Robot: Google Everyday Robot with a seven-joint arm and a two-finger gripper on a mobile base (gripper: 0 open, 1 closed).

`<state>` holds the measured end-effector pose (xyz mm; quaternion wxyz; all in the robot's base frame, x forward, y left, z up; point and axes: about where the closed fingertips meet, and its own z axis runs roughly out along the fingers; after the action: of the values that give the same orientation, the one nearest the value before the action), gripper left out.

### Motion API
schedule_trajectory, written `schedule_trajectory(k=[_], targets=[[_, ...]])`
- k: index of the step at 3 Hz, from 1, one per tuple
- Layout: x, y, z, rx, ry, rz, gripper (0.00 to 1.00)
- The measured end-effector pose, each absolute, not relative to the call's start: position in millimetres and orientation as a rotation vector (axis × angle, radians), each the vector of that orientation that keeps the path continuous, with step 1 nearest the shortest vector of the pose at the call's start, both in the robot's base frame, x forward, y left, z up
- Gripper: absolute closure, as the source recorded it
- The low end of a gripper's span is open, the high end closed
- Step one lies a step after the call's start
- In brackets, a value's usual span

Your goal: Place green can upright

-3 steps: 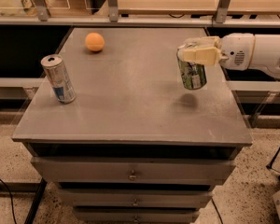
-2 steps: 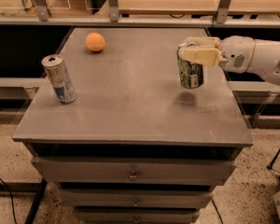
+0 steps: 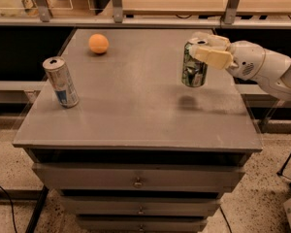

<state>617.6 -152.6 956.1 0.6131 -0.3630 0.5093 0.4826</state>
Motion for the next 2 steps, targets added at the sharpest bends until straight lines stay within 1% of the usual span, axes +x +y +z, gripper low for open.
schedule_trajectory(k=[2], targets=[[616.7, -151.6, 953.6, -0.887, 1.208, 1.079, 1.00]])
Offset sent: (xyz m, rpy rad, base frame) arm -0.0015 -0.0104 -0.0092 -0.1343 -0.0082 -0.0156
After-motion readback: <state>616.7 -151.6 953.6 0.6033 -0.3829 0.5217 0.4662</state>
